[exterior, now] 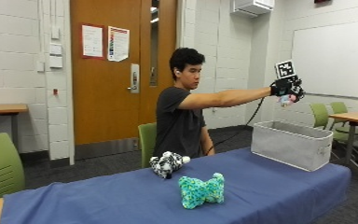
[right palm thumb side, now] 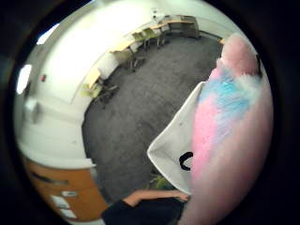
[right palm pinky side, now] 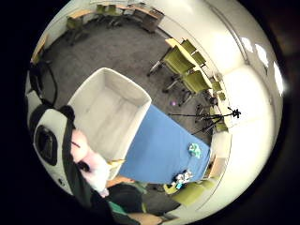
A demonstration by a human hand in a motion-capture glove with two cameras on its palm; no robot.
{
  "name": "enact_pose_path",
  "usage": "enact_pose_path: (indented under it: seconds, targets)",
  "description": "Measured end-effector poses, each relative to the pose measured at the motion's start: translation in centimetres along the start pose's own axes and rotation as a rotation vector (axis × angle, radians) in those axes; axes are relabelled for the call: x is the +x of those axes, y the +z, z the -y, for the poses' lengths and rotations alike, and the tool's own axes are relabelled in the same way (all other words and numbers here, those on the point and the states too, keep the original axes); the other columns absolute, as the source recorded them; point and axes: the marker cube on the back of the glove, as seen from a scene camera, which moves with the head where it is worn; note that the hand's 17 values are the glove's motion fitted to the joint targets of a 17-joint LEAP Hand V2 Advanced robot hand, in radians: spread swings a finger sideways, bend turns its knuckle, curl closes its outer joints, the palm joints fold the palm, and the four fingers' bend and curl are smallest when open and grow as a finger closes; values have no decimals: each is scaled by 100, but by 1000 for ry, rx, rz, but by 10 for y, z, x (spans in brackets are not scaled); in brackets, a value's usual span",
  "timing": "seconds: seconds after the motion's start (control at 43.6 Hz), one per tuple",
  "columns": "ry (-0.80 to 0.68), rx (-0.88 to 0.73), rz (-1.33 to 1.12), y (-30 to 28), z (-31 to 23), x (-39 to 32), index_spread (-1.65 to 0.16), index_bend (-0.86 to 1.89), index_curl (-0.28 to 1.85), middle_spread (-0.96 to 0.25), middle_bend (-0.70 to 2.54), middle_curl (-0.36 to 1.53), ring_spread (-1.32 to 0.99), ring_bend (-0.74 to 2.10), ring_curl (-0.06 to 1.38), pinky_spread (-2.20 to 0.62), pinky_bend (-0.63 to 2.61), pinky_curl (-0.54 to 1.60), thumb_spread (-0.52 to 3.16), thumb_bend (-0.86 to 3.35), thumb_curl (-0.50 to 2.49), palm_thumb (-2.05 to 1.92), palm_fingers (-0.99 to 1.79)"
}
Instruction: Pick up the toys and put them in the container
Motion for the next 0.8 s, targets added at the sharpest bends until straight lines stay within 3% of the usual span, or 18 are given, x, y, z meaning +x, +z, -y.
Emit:
enact_pose_path:
  seconds: [0.115,0.161,0.184,0.207,0.252,0.344,0.459,0.505,0.574,0.711,0.803]
  targets:
    - [-4,-133,-46,13,-5,2,-40,12,82,-30,118,66,-36,136,53,-46,88,43,90,16,94,61,109]
    - [39,-160,-10,16,-5,-1,-39,8,80,-31,105,63,-37,130,51,-46,92,44,87,11,93,56,90]
    - [64,-162,-5,18,-5,-1,-37,0,78,-30,90,58,-39,127,50,-45,99,47,100,7,86,48,59]
    - [89,-161,-18,19,-5,1,-33,4,80,-24,75,56,-35,116,50,-39,97,48,101,-2,81,36,3]
    - [127,-152,-57,21,-6,9,-27,11,83,-18,68,55,-30,109,52,-34,105,54,102,-9,75,23,-16]
    - [100,-135,-122,19,-16,27,-23,9,70,-10,57,47,-27,93,39,-27,102,45,104,-9,67,12,-12]
    - [-177,-127,-101,2,-46,48,-18,11,64,-6,51,44,-25,87,33,-22,99,41,105,-7,59,3,-10]
    - [-80,-119,-9,-7,-54,48,-17,12,62,-5,50,44,-24,85,32,-20,97,40,105,-6,56,0,-9]
    - [53,-122,-67,-12,-67,67,-16,14,60,-5,49,43,-24,84,31,-18,94,39,105,-7,52,-5,-7]
    - [112,-127,-280,-25,-98,51,-16,16,57,-6,47,43,-24,81,30,-16,90,37,104,-8,45,-9,-4]
    - [63,-116,-41,-52,-131,34,-17,17,55,-7,47,42,-24,79,29,-15,87,36,103,-9,41,-10,-2]
